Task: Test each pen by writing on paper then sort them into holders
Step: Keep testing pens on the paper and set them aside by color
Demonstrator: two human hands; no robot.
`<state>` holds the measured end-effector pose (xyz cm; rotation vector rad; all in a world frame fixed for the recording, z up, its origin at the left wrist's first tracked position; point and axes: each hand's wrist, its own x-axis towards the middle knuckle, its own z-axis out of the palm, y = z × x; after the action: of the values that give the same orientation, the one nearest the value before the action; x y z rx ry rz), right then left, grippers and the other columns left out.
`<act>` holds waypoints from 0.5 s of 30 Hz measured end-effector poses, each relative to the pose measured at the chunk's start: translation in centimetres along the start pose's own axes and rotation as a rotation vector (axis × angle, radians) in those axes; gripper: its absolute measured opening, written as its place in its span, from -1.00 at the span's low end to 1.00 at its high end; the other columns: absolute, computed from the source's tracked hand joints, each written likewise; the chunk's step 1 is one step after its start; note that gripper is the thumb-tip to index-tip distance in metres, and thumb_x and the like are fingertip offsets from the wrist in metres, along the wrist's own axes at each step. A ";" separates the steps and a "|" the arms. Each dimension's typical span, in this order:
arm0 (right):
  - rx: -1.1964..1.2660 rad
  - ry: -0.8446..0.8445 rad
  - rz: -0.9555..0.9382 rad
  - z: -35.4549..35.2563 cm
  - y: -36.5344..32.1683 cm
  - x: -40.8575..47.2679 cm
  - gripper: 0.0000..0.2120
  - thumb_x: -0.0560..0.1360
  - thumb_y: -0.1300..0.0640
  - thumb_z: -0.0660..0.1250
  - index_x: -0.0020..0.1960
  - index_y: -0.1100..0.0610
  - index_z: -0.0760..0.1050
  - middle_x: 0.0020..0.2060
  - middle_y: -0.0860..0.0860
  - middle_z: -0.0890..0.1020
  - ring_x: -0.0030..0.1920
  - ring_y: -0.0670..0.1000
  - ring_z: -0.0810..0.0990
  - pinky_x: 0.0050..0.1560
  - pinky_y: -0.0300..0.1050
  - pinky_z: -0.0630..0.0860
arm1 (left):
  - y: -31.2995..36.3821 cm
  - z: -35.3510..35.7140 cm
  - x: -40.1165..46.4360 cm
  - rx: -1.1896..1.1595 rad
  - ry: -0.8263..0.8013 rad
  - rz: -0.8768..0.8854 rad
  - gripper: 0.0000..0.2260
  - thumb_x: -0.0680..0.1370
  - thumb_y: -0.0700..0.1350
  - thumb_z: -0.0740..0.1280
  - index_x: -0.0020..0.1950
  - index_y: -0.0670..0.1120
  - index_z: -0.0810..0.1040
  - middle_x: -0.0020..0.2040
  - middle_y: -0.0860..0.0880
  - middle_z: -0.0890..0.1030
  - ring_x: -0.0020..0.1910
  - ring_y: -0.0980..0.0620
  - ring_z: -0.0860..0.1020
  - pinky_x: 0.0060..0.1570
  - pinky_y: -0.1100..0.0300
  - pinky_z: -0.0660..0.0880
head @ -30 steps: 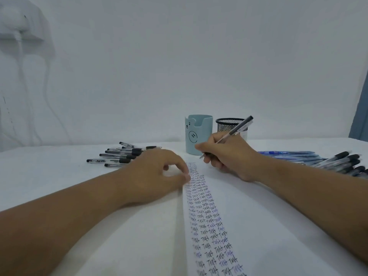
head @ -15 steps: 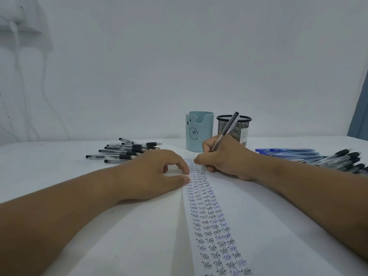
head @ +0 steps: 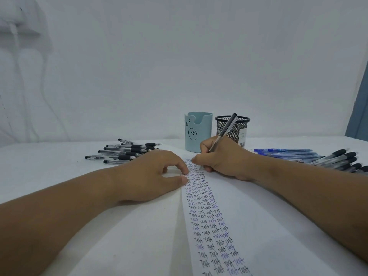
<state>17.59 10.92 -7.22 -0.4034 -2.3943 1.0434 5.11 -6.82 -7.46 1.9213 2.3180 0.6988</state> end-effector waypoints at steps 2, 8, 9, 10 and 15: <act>-0.021 -0.010 -0.010 0.0 0.0 0.0 -0.63 0.44 0.24 0.45 -0.45 0.11 0.37 -0.53 0.02 0.55 -0.50 -0.13 0.41 -0.44 -0.34 0.34 | -0.1 0.0 0.0 0.002 -0.002 -0.001 -0.84 0.56 0.15 0.36 0.12 0.21 0.60 0.10 0.25 0.57 0.05 0.24 0.47 0.12 0.34 0.42; -0.064 0.017 -0.023 0.0 0.1 0.1 -0.62 0.42 0.25 0.43 -0.48 0.08 0.35 -0.53 0.00 0.55 -0.45 -0.08 0.44 -0.41 -0.31 0.36 | 0.0 0.0 0.0 0.005 -0.012 -0.013 -0.83 0.56 0.15 0.36 0.13 0.21 0.60 0.10 0.24 0.57 0.07 0.21 0.47 0.18 0.24 0.43; -0.055 0.019 -0.025 0.0 0.2 0.1 -0.61 0.42 0.25 0.43 -0.48 0.08 0.35 -0.53 0.01 0.55 -0.45 -0.07 0.43 -0.41 -0.31 0.36 | 0.0 0.0 0.0 0.007 -0.013 -0.012 -0.83 0.57 0.16 0.35 0.13 0.22 0.59 0.11 0.24 0.57 0.07 0.21 0.47 0.19 0.24 0.43; -0.052 0.018 -0.028 0.0 0.2 0.1 -0.60 0.42 0.26 0.43 -0.49 0.08 0.34 -0.53 0.01 0.54 -0.45 -0.07 0.43 -0.41 -0.30 0.36 | -0.1 0.0 0.0 0.007 -0.013 -0.011 -0.83 0.56 0.16 0.35 0.13 0.22 0.59 0.11 0.25 0.57 0.07 0.22 0.47 0.19 0.23 0.44; -0.067 0.013 -0.030 -0.1 0.2 0.1 -0.60 0.42 0.28 0.42 -0.49 0.07 0.34 -0.54 -0.01 0.53 -0.44 -0.07 0.46 -0.39 -0.28 0.37 | -0.1 0.0 0.0 0.007 -0.020 -0.017 -0.83 0.56 0.17 0.35 0.14 0.24 0.58 0.12 0.27 0.56 0.08 0.24 0.47 0.21 0.22 0.44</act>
<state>17.53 11.18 -7.31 -0.3950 -2.4212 0.9462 5.03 -6.87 -7.49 1.8997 2.3251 0.6683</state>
